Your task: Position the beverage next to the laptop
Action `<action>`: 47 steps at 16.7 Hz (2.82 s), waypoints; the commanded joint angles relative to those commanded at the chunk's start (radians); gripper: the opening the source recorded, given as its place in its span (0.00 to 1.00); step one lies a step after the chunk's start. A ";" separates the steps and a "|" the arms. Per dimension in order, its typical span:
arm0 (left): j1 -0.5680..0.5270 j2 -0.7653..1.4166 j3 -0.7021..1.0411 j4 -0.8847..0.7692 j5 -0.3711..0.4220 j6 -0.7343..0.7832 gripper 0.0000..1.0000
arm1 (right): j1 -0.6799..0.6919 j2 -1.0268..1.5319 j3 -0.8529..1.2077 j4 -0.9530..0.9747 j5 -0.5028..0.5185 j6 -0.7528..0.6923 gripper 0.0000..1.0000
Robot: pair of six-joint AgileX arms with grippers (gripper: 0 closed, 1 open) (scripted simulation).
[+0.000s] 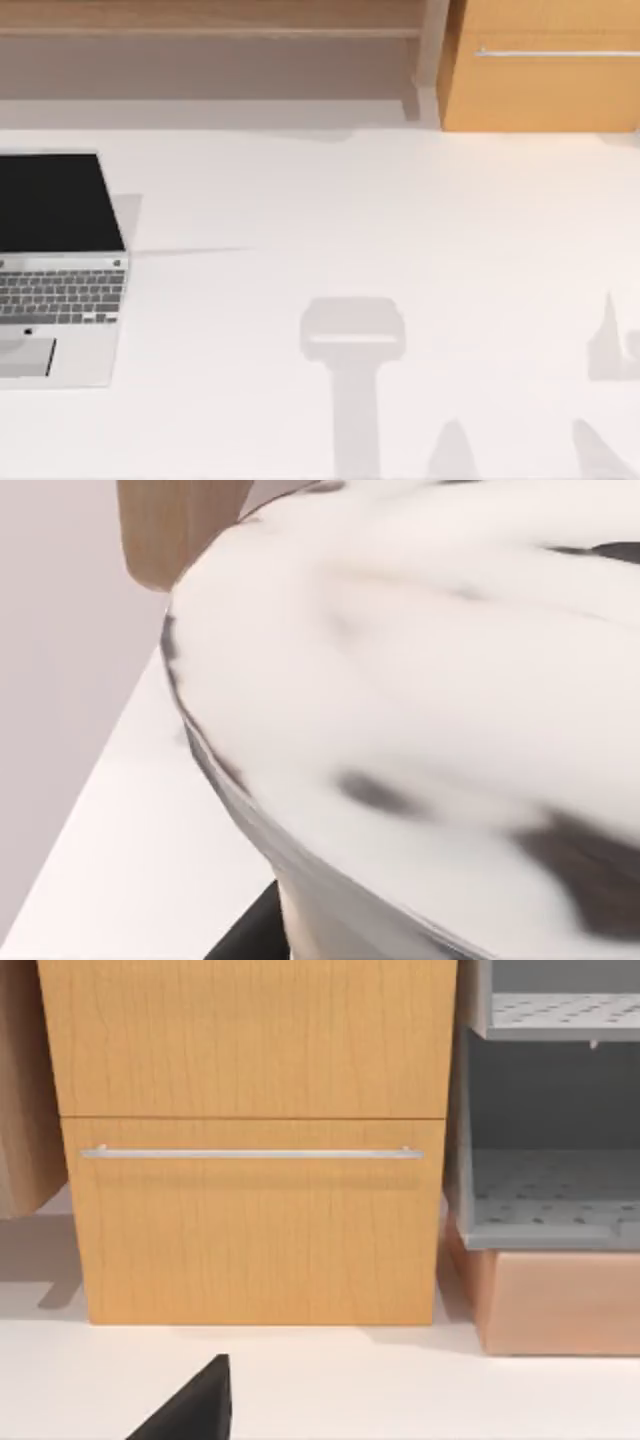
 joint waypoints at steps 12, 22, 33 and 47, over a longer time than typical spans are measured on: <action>-0.038 -0.007 0.022 0.022 -0.011 0.009 0.00 | 0.000 0.000 0.000 0.000 0.000 0.000 1.00; -0.213 -0.344 0.020 0.033 -0.374 -0.024 0.00 | 0.000 0.000 0.000 0.000 0.000 0.000 1.00; -1.001 -0.730 -0.106 -0.216 -1.052 -0.189 0.00 | 0.000 0.000 0.000 0.000 0.000 0.000 1.00; -1.367 -0.650 -0.253 -0.504 -1.341 -0.265 0.00 | 0.000 0.000 0.000 0.000 0.000 0.000 1.00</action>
